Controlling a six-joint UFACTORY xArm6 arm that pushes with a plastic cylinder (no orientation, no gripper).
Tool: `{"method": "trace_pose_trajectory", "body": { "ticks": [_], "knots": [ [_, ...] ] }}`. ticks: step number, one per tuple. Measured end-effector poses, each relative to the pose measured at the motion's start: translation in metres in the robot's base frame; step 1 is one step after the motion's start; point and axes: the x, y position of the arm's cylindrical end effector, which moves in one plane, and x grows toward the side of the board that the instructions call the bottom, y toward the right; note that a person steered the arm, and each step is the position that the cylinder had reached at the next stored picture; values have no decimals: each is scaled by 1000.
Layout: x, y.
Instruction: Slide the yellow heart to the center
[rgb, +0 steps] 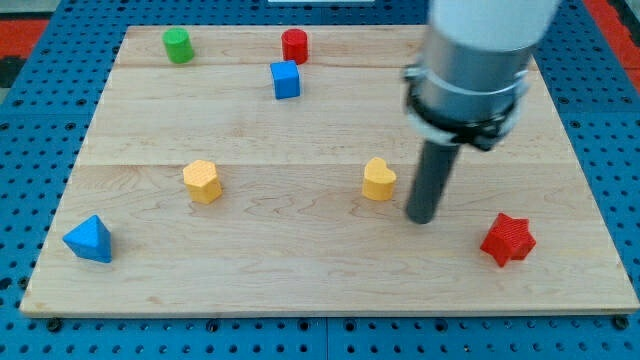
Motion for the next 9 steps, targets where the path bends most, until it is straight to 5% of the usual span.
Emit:
{"method": "trace_pose_trajectory", "body": {
  "ticks": [5,7,9],
  "knots": [
    [-77,2],
    [-83,-111],
    [-66,-28]
  ]
}}
